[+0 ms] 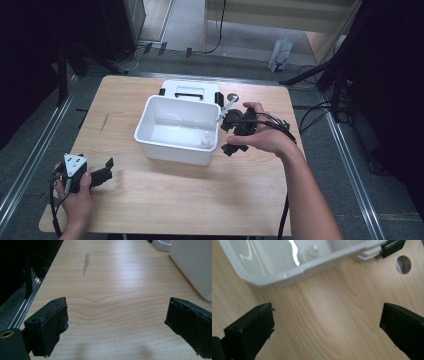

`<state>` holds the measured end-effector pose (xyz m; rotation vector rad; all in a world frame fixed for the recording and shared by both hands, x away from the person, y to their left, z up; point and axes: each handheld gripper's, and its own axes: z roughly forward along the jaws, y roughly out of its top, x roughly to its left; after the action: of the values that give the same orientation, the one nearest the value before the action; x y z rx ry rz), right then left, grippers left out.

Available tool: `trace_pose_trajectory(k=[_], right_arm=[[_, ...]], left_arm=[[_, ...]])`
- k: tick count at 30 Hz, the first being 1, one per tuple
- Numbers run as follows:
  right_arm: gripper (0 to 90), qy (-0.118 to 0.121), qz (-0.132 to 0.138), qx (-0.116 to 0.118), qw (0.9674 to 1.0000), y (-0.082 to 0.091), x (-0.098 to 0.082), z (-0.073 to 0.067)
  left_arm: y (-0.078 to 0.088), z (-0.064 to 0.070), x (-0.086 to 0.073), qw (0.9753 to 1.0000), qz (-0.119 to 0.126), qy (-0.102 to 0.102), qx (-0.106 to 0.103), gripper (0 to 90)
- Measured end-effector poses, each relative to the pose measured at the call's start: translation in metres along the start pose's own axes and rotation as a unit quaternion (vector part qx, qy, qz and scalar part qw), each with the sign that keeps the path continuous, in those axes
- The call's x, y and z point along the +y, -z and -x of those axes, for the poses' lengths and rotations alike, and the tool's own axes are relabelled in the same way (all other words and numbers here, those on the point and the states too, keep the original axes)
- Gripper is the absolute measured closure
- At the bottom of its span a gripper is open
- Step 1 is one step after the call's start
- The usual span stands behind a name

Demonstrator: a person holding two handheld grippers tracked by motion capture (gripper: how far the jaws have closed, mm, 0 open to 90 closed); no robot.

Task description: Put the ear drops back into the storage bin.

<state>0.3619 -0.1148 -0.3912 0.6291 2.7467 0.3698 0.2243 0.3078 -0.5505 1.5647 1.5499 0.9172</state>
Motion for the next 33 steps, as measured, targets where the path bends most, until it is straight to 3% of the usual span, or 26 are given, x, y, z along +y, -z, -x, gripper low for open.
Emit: trace_pose_trajectory(k=[18,33], right_arm=[[0.0,-0.037,-0.018,-0.005,0.9991,-0.018,-0.082,0.004],[0.0,-0.074,-0.010,-0.016,0.9971,-0.026,-0.140,-0.007]], left_arm=[[0.000,0.001,0.000,1.0000,0.001,-0.002,0.002,5.9],[0.001,0.001,0.000,0.9999,0.005,0.001,0.009,5.8]])
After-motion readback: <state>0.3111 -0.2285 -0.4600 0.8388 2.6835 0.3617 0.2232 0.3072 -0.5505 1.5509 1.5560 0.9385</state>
